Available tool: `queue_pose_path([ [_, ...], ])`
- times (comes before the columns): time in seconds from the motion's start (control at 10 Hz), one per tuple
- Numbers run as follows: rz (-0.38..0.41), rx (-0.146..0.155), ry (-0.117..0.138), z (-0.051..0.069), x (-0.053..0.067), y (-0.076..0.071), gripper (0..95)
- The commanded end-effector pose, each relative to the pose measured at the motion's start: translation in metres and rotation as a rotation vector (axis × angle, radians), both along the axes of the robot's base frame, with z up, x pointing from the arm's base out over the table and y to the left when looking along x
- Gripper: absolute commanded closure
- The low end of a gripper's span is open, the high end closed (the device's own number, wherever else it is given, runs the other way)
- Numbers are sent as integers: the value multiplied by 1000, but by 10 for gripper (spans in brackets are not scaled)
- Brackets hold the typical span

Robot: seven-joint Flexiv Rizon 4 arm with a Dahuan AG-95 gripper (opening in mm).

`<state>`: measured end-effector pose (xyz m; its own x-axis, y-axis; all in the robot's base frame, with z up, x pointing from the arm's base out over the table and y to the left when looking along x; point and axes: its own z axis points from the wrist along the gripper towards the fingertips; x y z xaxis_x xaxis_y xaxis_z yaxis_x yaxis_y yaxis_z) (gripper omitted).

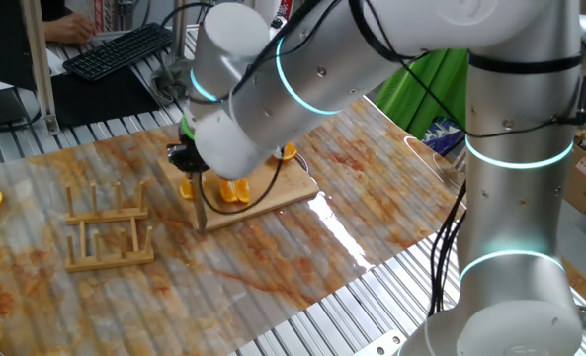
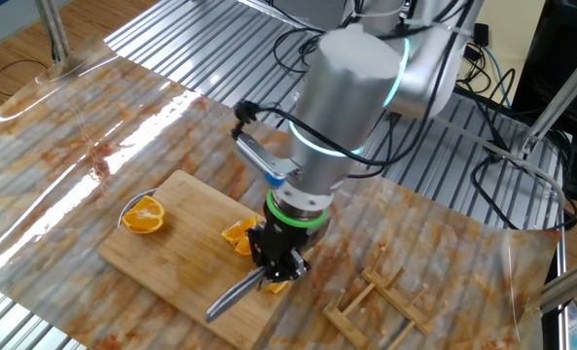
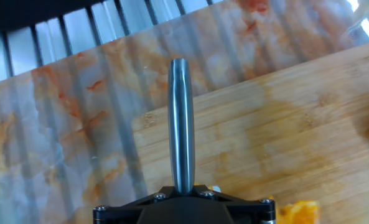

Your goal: Chop the orange

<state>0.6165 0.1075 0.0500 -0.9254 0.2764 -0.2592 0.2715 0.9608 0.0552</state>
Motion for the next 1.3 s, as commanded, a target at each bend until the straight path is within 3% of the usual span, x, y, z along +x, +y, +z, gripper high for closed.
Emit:
queue_pose_path([
  [0.1, 11, 28, 44, -1, 2, 2, 950],
  [1.0, 20, 27, 54, 8, -6, -1, 950],
  [1.1, 14, 33, 49, 4, -8, 1, 950],
  [1.3, 4, 35, 10, -15, -12, 7, 950],
])
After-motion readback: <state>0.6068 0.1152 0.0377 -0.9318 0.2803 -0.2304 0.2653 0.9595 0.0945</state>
